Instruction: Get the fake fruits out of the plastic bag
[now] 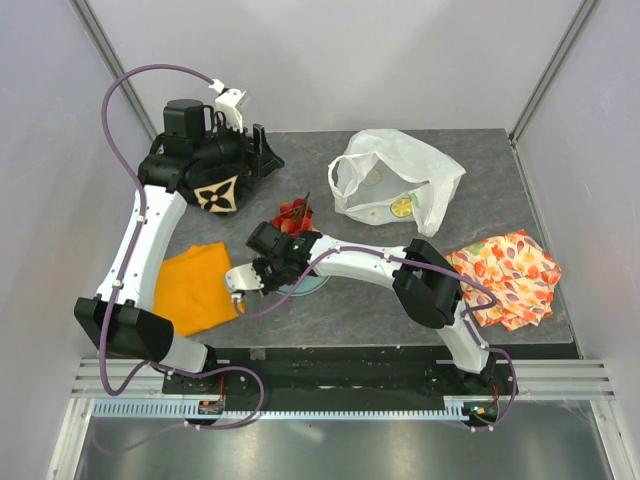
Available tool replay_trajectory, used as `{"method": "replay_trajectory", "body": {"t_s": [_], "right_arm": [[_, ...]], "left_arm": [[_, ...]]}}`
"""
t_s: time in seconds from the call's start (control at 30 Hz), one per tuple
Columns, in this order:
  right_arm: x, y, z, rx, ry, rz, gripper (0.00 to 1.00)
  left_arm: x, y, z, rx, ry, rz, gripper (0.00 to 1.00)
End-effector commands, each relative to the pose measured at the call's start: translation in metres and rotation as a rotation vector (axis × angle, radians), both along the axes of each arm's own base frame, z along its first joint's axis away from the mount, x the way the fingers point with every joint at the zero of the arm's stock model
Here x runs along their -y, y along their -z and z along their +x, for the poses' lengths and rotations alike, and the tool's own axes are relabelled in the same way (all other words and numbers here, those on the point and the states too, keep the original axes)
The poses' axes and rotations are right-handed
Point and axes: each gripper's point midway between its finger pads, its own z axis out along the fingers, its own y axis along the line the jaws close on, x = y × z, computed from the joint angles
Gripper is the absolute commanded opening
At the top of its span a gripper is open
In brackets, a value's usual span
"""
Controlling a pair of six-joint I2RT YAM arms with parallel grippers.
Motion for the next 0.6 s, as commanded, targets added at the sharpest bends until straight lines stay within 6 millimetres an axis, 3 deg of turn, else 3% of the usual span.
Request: {"method": "replay_trajectory", "body": {"t_s": [0.0, 0.23, 0.57], "right_arm": [[-0.004, 0.005, 0.003, 0.007, 0.031, 0.005, 0.19], [-0.007, -0.009, 0.004, -0.018, 0.097, 0.041, 0.44], [-0.006, -0.013, 0.003, -0.036, 0.133, 0.054, 0.48]], "left_arm": [[0.002, -0.013, -0.003, 0.023, 0.004, -0.039, 0.83], [0.0, -0.021, 0.0, 0.041, -0.009, -0.042, 0.83], [-0.001, -0.025, -0.002, 0.054, -0.009, -0.037, 0.83]]}}
